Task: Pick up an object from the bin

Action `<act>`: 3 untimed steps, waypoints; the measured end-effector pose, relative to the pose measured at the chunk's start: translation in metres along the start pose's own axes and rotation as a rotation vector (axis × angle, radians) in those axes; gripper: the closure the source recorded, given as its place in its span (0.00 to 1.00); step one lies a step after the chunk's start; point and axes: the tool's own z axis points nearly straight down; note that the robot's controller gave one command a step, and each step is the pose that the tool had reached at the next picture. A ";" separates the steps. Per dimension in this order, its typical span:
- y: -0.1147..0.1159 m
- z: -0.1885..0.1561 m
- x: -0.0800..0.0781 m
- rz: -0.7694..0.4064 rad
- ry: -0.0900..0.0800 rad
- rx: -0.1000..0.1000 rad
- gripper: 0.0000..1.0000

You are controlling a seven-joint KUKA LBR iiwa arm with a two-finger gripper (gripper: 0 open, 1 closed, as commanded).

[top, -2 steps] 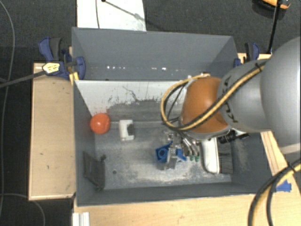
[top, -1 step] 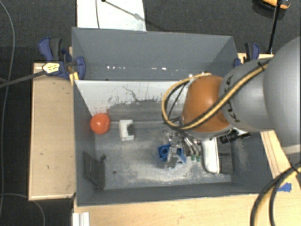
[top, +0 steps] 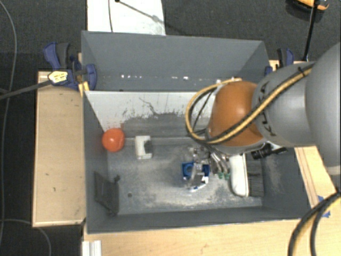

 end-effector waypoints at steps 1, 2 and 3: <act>0.000 -0.018 0.001 -0.001 0.006 0.001 1.00; 0.000 -0.040 0.001 -0.001 0.007 0.001 1.00; 0.000 -0.062 0.000 -0.002 0.002 0.000 1.00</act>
Offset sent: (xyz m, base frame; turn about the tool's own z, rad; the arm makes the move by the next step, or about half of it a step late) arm 0.0001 -0.0001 0.0190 0.0000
